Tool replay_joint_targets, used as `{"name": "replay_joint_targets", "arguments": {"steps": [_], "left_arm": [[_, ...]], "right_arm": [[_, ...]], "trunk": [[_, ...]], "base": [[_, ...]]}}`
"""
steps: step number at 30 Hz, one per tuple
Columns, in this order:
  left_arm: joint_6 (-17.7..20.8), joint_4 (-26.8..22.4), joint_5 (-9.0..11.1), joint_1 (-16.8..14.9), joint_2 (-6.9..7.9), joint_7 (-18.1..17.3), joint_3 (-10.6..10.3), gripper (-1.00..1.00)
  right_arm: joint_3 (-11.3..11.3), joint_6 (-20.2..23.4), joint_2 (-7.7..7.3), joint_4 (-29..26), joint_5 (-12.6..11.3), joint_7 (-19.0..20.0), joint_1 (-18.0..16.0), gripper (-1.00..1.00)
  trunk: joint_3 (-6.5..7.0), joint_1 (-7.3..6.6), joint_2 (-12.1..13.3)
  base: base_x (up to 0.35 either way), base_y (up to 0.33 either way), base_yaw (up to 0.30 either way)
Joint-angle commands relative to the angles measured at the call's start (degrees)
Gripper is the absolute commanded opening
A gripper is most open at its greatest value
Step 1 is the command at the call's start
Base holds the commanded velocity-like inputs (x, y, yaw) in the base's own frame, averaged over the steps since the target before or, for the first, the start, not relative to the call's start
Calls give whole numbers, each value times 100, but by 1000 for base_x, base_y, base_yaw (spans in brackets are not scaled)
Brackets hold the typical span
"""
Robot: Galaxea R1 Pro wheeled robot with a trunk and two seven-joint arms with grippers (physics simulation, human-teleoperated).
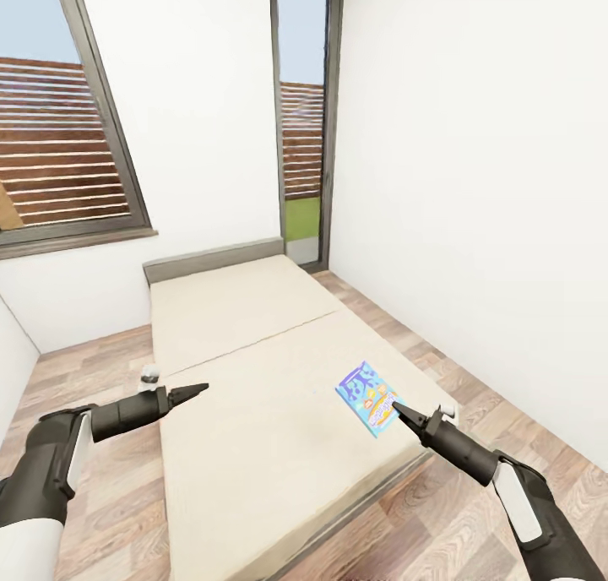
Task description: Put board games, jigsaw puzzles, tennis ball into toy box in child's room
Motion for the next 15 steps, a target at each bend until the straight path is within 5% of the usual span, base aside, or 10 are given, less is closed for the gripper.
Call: {"name": "replay_joint_targets", "arguments": {"steps": [1, 15], "left_arm": [[60, -3, -24, -4, -2, -39, 9, 100], [51, -9, -24, -4, 3, -50, 9, 100]], "right_arm": [[-4, 38, 0, 2, -30, 10, -5, -100], [-4, 31, 2, 2, -30, 10, 2, -100]], "trunk": [[12, -21, 34], [292, -328, 596]], "base": [[0, 0, -281], [0, 0, -281]]}}
